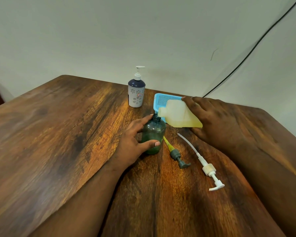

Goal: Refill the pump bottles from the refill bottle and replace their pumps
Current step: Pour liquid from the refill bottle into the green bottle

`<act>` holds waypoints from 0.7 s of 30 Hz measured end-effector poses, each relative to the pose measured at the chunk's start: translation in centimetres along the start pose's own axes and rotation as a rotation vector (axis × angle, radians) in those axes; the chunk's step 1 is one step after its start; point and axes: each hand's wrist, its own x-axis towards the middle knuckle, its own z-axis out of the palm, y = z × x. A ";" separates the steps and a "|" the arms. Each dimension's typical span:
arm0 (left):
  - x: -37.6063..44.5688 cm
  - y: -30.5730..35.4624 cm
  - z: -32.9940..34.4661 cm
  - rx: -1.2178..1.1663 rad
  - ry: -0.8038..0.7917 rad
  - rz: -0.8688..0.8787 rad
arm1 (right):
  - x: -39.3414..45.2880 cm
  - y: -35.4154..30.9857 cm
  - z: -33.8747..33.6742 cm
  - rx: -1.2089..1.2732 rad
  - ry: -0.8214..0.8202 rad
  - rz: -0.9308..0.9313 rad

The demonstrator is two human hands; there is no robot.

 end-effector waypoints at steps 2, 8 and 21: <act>0.0 0.0 0.0 -0.003 -0.004 0.003 | 0.0 0.0 0.0 -0.003 0.005 0.001; -0.1 0.2 -0.1 0.007 -0.011 0.003 | 0.1 0.0 0.0 -0.011 -0.007 0.004; -0.1 0.1 0.1 0.009 0.002 -0.014 | -0.1 -0.2 -0.5 -0.013 -0.028 0.009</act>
